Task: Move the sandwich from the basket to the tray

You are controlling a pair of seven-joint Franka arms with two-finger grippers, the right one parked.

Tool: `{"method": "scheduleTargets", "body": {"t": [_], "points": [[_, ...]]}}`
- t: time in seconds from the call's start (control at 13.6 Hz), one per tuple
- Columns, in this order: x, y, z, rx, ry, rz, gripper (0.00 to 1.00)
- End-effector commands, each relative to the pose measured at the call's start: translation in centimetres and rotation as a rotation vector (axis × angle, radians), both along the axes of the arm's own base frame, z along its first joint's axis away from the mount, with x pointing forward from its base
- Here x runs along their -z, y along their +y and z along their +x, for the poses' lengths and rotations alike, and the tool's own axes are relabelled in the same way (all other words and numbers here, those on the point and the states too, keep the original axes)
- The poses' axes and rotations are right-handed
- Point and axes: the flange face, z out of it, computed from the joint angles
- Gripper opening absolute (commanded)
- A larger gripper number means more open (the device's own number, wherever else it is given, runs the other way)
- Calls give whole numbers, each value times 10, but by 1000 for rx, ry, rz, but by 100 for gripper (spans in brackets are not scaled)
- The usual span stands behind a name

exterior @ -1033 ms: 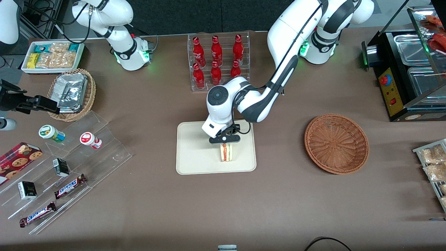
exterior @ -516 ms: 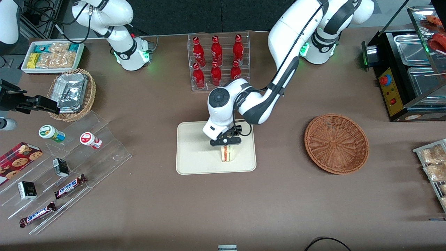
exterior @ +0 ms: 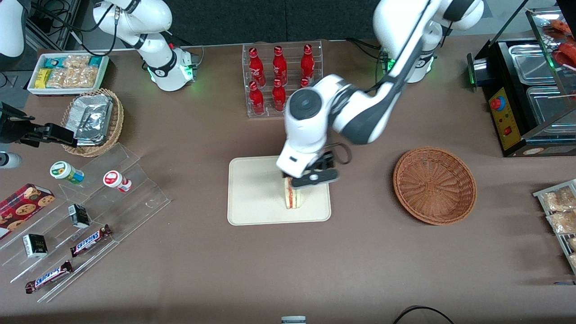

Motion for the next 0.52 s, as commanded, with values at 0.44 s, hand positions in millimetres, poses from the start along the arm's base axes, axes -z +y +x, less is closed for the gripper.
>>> {"method": "scheduleTargets", "body": {"t": [0.44], "points": [[-143,184,1,-83,110,90,99]]}}
